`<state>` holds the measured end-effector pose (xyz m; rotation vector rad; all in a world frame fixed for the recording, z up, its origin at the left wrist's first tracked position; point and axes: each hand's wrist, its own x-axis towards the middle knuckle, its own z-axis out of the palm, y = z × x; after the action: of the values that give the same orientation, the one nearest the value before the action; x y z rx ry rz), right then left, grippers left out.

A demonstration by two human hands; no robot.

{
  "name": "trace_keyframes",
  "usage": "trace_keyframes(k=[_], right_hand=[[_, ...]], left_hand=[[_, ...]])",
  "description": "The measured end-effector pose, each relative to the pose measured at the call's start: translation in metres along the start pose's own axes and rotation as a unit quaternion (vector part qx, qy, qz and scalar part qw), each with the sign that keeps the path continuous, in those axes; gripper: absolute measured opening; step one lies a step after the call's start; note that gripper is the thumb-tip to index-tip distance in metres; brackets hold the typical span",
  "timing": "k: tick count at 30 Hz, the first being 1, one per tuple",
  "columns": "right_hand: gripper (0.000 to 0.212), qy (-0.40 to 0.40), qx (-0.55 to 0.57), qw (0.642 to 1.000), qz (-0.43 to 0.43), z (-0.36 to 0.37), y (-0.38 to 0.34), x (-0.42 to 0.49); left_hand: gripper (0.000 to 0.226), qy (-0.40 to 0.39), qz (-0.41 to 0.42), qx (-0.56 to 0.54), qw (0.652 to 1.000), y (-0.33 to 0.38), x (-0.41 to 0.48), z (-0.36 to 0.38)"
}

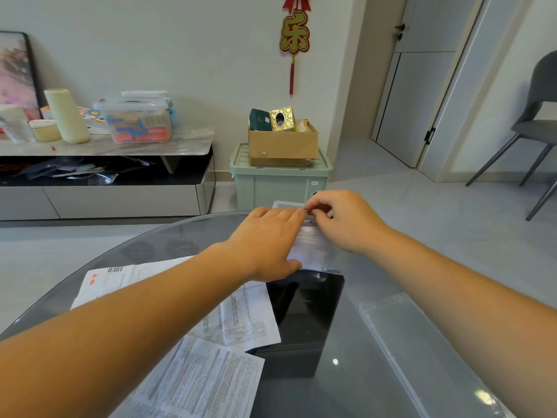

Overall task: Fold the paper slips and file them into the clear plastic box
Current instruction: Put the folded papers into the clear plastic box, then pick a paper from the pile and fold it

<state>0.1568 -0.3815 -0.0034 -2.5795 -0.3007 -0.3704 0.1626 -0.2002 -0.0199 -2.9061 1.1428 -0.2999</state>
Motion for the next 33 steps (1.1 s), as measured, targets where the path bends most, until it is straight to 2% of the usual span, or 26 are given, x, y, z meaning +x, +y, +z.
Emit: trace_keyframes(k=[5,11,15,18,20,22,24,27,33], right_hand=[[0.031,-0.074,-0.081,0.991,-0.072,0.001,0.006,-0.017],[0.033,-0.040,-0.079,0.990,-0.108,0.006,0.010,-0.029],[0.047,0.001,-0.087,0.994,-0.071,0.000,0.008,-0.038],[0.037,0.056,-0.066,0.995,-0.056,-0.008,-0.001,-0.056],[0.028,0.050,-0.032,0.997,-0.052,-0.008,-0.018,-0.079],[0.024,-0.004,0.001,0.998,-0.069,-0.004,-0.041,-0.111],[0.026,-0.098,0.019,0.990,-0.102,0.002,-0.067,-0.145],[0.037,-0.211,0.034,0.965,-0.151,0.012,-0.099,-0.187],[0.052,-0.302,0.000,0.936,-0.180,0.014,-0.136,-0.232]], left_hand=[[0.086,-0.036,0.013,0.033,0.999,-0.002,0.002,0.001],[0.091,-0.061,0.018,0.036,0.997,-0.003,0.003,-0.002],[0.092,0.009,0.004,-0.025,1.000,-0.007,-0.011,-0.012],[0.073,0.065,-0.050,-0.091,0.992,-0.009,-0.039,-0.026],[0.054,0.060,-0.092,-0.120,0.987,-0.009,-0.070,-0.032],[0.032,0.025,-0.122,-0.133,0.983,-0.008,-0.109,-0.036],[0.016,-0.023,-0.138,-0.137,0.981,-0.002,-0.150,-0.042],[0.018,-0.096,-0.133,-0.129,0.978,0.009,-0.210,-0.047],[0.046,-0.183,-0.106,-0.153,0.965,0.029,-0.282,-0.051]])
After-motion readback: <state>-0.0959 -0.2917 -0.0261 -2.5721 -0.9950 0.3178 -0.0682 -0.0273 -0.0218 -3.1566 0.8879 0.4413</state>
